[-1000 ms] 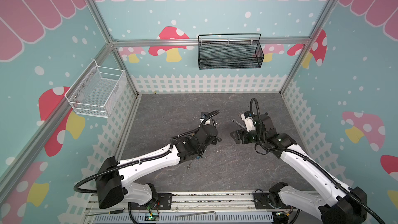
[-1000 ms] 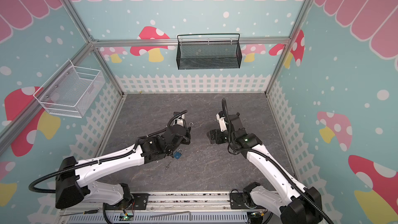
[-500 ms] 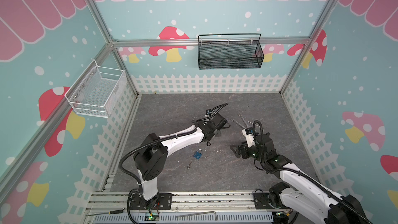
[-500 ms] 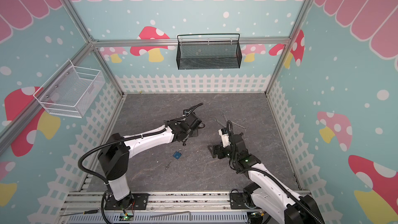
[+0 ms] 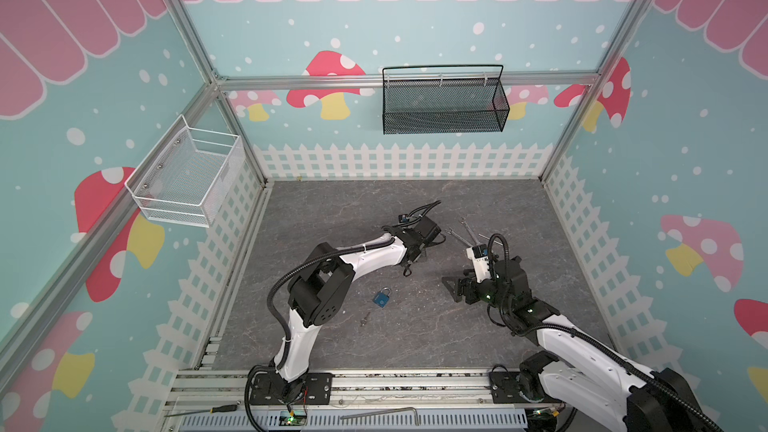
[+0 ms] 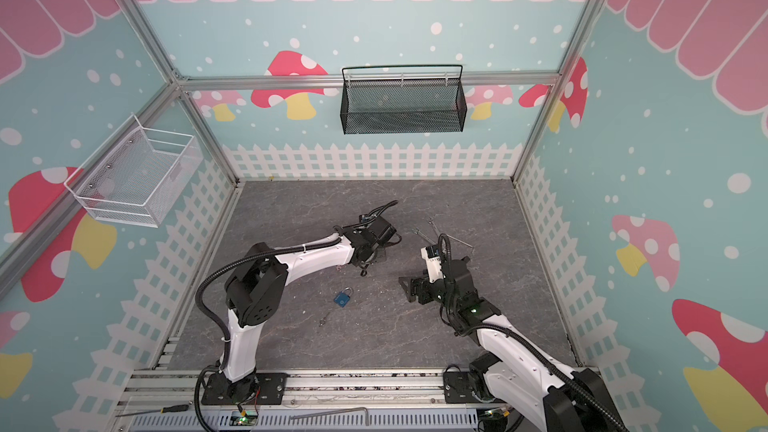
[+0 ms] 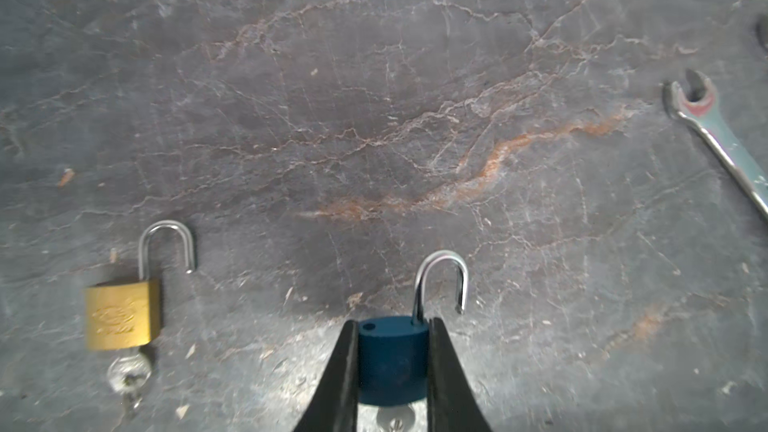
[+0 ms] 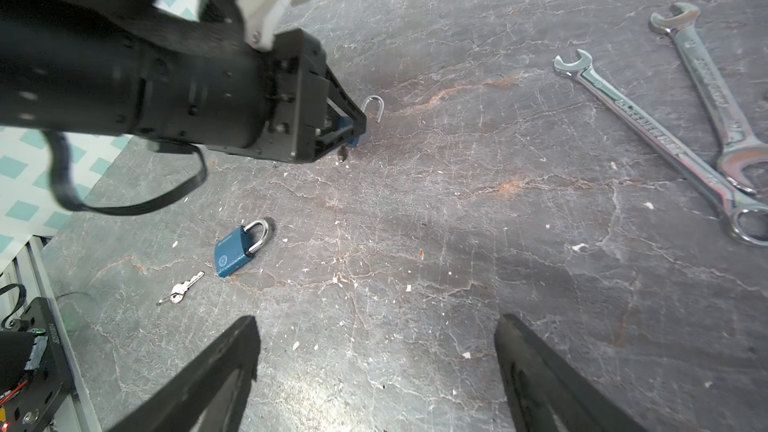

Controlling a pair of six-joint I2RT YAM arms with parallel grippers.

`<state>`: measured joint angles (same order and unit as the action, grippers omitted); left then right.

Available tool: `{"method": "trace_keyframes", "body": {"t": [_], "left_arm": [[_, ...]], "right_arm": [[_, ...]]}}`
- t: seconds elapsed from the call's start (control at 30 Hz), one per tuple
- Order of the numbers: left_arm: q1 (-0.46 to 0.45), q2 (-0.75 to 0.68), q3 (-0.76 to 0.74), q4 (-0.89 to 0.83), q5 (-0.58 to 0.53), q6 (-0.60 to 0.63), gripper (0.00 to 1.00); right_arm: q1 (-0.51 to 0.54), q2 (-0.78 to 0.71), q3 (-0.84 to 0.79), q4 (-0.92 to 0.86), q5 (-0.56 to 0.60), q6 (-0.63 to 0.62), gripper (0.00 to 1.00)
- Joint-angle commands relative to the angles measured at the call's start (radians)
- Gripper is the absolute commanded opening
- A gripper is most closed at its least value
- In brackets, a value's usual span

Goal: Unlock with the key
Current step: 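Lower the opened teal padlock onto the table with the left gripper and release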

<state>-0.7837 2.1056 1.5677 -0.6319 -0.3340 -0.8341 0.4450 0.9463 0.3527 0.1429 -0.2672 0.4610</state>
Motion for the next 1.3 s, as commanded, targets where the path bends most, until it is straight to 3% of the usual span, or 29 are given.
{"method": "trace_keyframes", "body": {"t": [0.0, 0.33, 0.5, 0.73, 0.8, 1.03, 1.27], "left_arm": [[0.020, 0.030, 0.040, -0.029, 0.003, -0.029, 0.00], [0.027, 0.076, 0.050, -0.029, 0.045, -0.045, 0.02], [0.027, 0.071, 0.030, -0.028, 0.046, -0.057, 0.14], [0.032, 0.029, 0.005, -0.025, 0.043, -0.072, 0.41], [0.034, 0.005, -0.001, -0.022, 0.048, -0.067, 0.45], [0.034, -0.198, -0.124, 0.066, 0.073, -0.072, 0.48], [0.034, -0.506, -0.370, 0.159, 0.051, -0.079, 0.54]], "right_arm": [[-0.005, -0.018, -0.017, 0.026, -0.015, -0.001, 0.91], [-0.004, -0.009, -0.010, 0.022, -0.026, -0.004, 0.91], [-0.004, -0.007, -0.001, 0.011, -0.033, -0.003, 0.91], [-0.003, -0.021, 0.015, -0.024, -0.035, -0.005, 0.91], [-0.003, -0.027, 0.023, -0.043, -0.038, -0.007, 0.90], [-0.003, -0.049, 0.061, -0.111, -0.060, 0.000, 0.90], [0.019, -0.007, 0.134, -0.210, -0.113, 0.000, 0.88]]}}
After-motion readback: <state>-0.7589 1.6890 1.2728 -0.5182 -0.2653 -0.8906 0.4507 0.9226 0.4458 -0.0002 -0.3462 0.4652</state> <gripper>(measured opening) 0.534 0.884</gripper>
